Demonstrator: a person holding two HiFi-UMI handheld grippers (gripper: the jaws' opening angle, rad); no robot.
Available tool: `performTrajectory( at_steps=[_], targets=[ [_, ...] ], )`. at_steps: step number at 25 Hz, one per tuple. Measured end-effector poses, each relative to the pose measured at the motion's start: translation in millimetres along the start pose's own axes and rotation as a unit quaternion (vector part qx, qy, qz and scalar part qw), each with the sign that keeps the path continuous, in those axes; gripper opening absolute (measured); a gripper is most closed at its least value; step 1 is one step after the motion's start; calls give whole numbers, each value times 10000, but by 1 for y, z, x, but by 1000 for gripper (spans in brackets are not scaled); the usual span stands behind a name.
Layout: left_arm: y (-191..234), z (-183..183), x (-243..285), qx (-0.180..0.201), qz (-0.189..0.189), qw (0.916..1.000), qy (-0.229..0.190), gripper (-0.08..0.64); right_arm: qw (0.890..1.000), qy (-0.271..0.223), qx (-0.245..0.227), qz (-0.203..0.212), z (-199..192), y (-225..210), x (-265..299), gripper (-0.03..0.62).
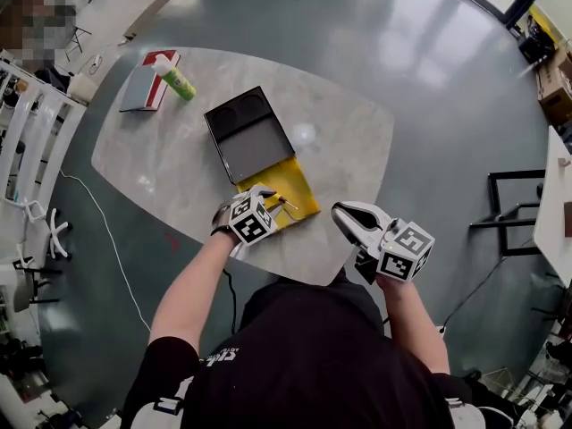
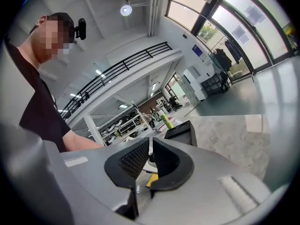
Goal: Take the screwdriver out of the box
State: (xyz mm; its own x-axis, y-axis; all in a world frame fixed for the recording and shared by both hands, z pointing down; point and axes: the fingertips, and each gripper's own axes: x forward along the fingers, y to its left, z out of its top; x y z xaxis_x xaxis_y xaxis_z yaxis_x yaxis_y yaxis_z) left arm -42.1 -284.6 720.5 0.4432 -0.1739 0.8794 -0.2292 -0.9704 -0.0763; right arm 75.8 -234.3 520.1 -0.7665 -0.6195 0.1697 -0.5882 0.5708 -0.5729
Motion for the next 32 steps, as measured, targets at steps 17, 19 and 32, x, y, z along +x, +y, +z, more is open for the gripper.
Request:
performTrajectory(
  at_steps=[17,19,32],
  targets=[
    [3,-31,58,1876,-174,9748,1196,128,9988,-245,14,-413,15,-8,-23,37],
    [5,-30,61,1917,-185,9739,1201,127,9986,-264,27,-455,16,-8,-25,37],
    [0,-33,67,1846,-594,9728,1265,66,9986,-173,90,-495,18,-10,-17,34]
  ],
)
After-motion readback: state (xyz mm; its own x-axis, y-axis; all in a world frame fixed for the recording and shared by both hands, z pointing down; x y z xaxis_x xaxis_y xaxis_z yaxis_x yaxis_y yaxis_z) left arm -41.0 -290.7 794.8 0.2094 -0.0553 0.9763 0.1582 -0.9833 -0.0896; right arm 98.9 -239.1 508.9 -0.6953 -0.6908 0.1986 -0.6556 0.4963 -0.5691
